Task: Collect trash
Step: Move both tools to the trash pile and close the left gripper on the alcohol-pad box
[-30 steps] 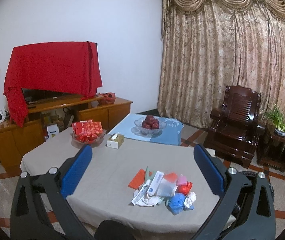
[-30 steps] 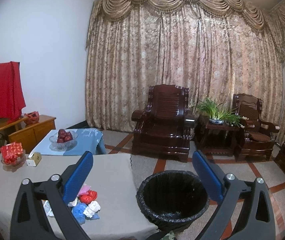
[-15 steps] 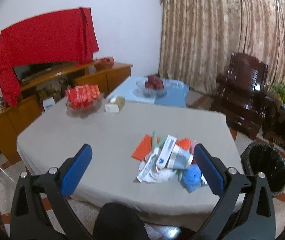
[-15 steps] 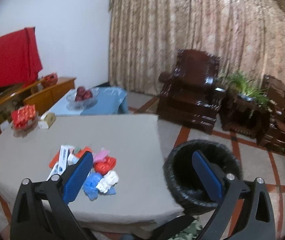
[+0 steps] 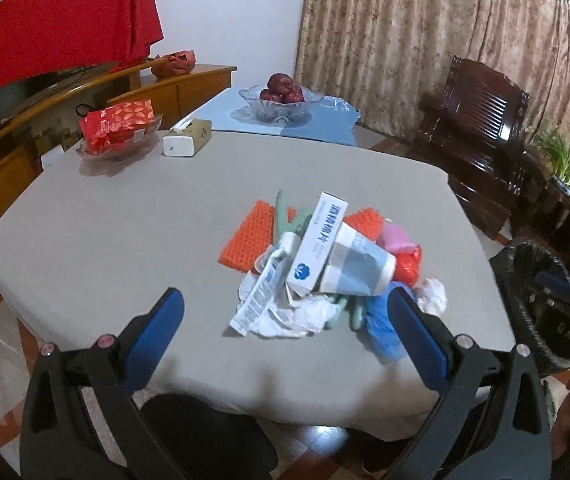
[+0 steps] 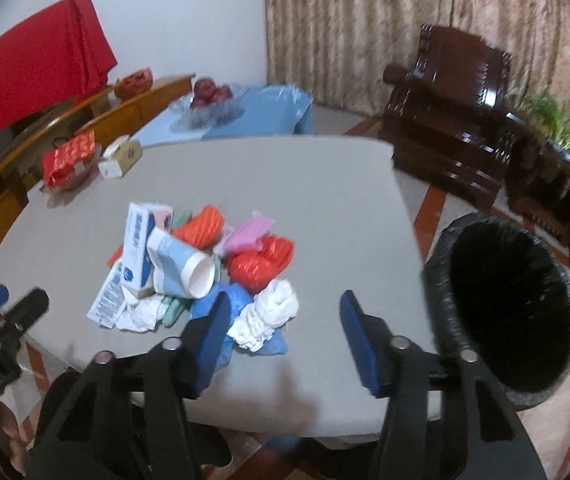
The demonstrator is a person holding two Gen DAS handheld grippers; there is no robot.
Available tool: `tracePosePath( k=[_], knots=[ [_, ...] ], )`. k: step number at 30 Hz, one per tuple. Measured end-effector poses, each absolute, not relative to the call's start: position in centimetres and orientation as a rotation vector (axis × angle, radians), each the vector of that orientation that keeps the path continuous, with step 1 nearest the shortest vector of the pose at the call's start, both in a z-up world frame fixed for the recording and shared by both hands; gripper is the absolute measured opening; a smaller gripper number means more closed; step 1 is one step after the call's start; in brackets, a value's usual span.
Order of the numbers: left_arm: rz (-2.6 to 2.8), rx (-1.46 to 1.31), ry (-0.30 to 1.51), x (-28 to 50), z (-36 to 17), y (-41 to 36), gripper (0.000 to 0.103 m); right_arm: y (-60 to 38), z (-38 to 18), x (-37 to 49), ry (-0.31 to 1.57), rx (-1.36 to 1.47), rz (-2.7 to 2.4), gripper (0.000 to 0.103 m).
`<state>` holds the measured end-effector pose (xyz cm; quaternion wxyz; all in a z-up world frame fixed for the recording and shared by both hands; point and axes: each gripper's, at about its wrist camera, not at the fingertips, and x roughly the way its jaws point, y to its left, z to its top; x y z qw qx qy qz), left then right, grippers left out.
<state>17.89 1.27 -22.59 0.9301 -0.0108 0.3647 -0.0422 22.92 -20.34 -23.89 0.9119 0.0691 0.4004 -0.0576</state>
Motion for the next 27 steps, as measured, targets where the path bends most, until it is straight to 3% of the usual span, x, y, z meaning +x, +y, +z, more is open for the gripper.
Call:
tracePosePath(
  k=[22, 27],
  knots=[
    [-0.138, 0.040, 0.801, 24.4, -28.5, -0.7, 0.098, -20.0, -32.1, 29.8, 0.994, 0.175, -0.054, 0.039],
    [-0.136, 0.039, 0.815, 25.2, -29.5, -0.9, 0.098, -20.3, -33.1, 30.5, 1.027, 0.183, -0.035, 0.020]
  ],
)
